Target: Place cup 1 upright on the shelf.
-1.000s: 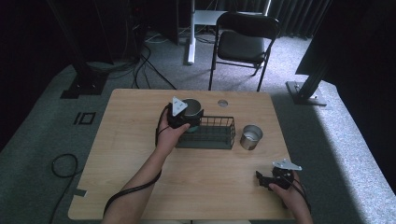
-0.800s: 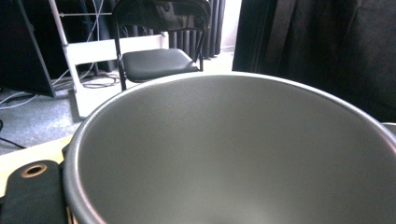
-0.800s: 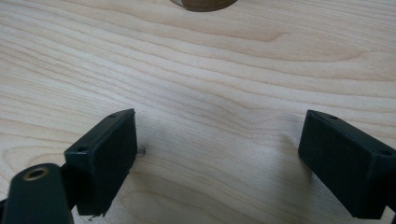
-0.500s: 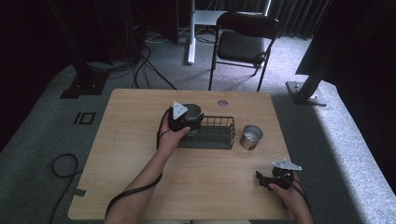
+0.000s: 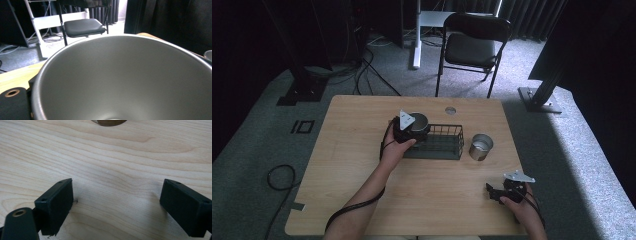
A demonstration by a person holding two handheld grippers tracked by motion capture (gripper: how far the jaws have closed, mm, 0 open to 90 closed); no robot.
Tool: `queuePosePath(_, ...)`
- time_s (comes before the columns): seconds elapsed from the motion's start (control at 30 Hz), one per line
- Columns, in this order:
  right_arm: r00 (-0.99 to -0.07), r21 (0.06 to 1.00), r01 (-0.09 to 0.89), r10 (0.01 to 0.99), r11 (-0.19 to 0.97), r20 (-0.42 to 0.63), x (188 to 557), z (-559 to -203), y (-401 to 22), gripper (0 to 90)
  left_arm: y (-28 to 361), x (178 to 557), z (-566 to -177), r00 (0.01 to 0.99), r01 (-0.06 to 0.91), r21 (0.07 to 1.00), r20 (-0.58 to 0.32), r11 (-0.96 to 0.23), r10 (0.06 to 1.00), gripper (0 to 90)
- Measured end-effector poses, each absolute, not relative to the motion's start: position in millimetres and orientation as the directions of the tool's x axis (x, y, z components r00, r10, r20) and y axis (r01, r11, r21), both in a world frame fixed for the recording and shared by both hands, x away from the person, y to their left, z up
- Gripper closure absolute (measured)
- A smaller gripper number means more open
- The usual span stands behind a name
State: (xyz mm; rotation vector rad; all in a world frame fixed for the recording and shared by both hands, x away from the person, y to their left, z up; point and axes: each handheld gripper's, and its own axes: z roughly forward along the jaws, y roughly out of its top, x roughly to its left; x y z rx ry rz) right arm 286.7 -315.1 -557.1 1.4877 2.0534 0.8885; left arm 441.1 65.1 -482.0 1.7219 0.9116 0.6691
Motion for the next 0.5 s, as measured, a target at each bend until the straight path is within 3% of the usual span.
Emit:
queuePosePath(0.1, -0.316, 0.723, 0.658, 0.949, 0.210, 0.012, 287, -557, -315, 11.2, 67, 440, -482, 0.567, 0.264, 0.944, 0.014, -0.199, 0.824, 2.2)
queuePosePath(0.5, -0.316, 0.723, 0.658, 0.949, 0.211, 0.012, 287, -557, -315, 11.2, 73, 426, -474, 0.589, 0.274, 0.934, 0.027, -0.231, 0.808, 2.2)
